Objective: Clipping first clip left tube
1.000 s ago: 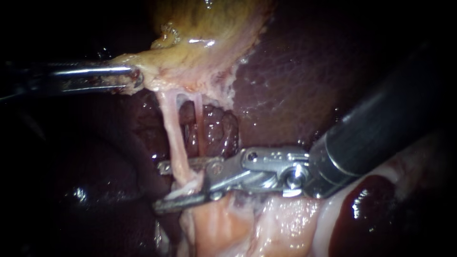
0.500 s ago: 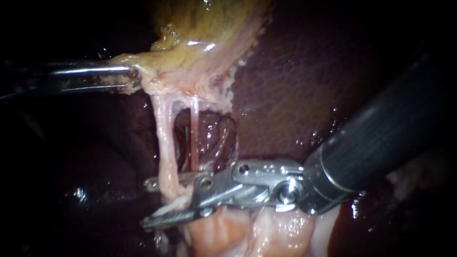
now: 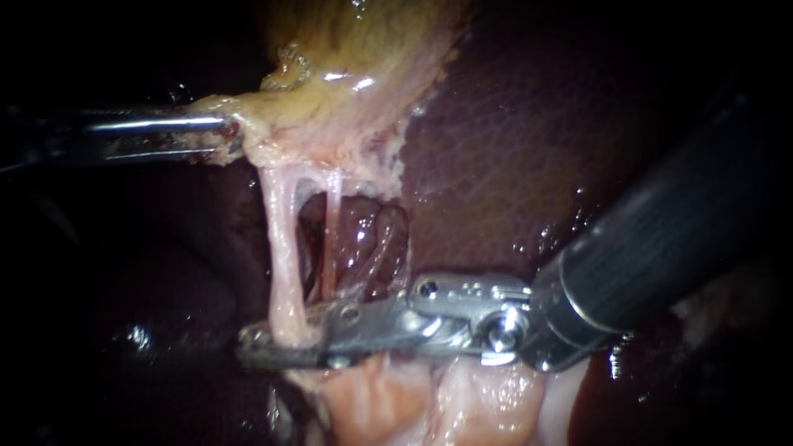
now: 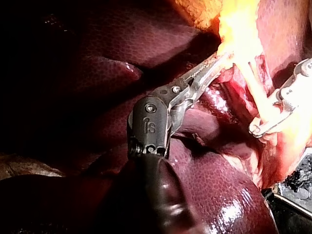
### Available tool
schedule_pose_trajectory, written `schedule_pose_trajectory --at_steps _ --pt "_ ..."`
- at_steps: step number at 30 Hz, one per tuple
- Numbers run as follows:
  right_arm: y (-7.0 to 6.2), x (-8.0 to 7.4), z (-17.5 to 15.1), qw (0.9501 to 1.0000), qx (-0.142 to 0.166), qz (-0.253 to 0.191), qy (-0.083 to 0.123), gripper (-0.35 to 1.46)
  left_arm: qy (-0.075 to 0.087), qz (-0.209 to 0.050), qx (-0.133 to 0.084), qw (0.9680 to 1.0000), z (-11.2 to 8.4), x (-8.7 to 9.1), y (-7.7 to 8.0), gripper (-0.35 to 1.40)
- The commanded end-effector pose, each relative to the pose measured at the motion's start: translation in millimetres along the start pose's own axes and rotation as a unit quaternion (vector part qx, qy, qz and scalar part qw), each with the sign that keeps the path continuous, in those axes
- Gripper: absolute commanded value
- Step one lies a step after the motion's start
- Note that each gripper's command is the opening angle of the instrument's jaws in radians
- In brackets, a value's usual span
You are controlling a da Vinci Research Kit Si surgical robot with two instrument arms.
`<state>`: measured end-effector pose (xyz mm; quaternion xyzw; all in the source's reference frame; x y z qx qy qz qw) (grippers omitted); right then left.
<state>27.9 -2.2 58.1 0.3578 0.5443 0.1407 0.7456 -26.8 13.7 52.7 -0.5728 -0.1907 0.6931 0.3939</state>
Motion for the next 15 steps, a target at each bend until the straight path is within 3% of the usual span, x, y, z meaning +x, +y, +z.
schedule_pose_trajectory --at_steps 1,15 --pt "0.1 -0.1 0.0 1.0000 0.000 0.002 0.000 -0.35 0.000 0.000 0.000 1.0000 0.0 0.0 0.0 -0.35" --pt "0.9 0.1 -0.5 0.9999 0.002 0.010 -0.006 -0.35 0.000 0.000 0.000 1.0000 -0.1 0.0 0.0 -0.35"
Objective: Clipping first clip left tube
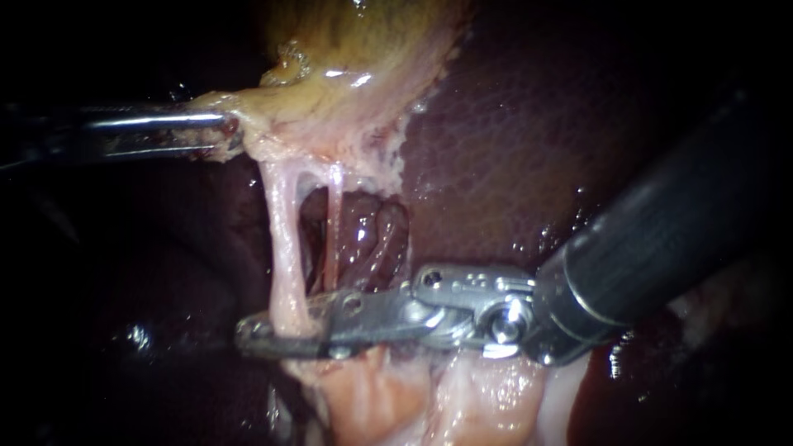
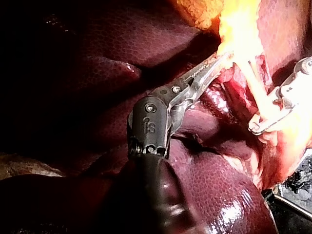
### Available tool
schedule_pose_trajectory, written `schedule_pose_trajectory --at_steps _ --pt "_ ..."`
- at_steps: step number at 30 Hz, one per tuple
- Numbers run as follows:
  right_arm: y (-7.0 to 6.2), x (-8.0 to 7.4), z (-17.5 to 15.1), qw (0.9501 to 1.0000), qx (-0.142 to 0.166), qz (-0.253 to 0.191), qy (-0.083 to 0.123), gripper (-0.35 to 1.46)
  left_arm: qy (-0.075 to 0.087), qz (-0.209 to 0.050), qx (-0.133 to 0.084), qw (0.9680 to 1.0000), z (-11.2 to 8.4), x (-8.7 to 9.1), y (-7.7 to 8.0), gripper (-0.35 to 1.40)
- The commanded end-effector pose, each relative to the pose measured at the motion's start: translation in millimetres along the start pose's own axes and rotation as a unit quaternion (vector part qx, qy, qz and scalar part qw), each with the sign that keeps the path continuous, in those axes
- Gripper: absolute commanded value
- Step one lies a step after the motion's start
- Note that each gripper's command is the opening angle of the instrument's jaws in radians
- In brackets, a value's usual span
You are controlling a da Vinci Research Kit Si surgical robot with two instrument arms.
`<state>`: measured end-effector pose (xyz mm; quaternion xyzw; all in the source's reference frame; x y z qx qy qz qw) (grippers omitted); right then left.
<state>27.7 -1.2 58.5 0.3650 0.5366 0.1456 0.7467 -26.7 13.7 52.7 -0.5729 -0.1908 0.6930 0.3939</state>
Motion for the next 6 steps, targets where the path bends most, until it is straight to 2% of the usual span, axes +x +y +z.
schedule_pose_trajectory --at_steps 1,6 --pt "0.1 -0.1 0.0 1.0000 0.001 0.000 0.000 -0.35 0.000 0.000 0.000 1.0000 0.0 0.0 0.0 -0.35" --pt "0.1 -0.2 0.0 1.0000 0.001 0.000 0.000 -0.35 0.000 0.000 0.000 1.0000 0.0 0.0 0.0 -0.35"
